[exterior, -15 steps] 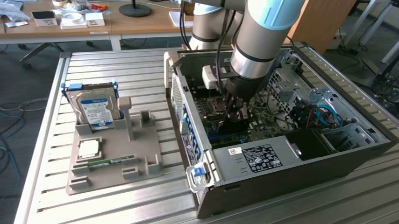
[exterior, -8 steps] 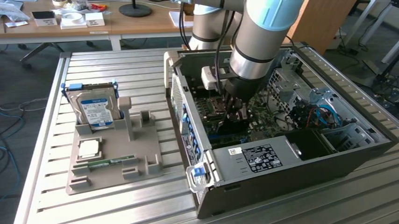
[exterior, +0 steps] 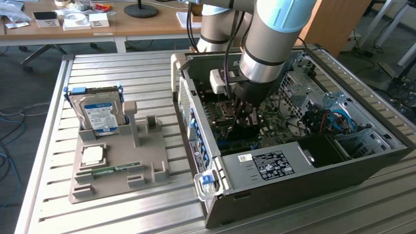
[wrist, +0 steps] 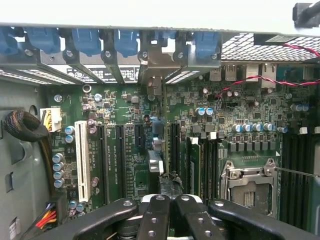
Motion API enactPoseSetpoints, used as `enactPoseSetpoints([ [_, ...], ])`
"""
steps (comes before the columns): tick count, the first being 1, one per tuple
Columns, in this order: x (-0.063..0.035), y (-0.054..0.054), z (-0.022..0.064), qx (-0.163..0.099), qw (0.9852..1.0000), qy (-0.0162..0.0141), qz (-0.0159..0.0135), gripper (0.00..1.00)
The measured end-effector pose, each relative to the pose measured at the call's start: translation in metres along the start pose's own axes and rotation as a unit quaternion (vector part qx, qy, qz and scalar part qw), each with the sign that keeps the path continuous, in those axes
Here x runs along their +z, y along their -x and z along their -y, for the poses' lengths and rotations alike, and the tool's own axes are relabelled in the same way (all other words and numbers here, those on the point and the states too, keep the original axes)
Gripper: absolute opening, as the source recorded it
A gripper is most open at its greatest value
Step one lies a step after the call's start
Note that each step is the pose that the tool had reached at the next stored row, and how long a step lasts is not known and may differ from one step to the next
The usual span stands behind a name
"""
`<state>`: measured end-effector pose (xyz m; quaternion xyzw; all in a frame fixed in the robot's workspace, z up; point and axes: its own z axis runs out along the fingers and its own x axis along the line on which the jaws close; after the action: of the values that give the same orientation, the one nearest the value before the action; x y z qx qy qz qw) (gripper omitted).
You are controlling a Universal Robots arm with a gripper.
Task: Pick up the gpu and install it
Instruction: 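Press down on the gpu until it lock into place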
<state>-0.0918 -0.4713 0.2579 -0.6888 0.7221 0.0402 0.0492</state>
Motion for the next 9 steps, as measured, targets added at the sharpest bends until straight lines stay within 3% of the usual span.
enactPoseSetpoints([
  [6, -0.0023, 0.0005, 0.0000, 0.000, 1.0000, -0.0005, 0.0013, 0.11],
  [9, -0.0091, 0.0012, 0.0001, 0.000, 1.0000, -0.0001, 0.0002, 0.11],
])
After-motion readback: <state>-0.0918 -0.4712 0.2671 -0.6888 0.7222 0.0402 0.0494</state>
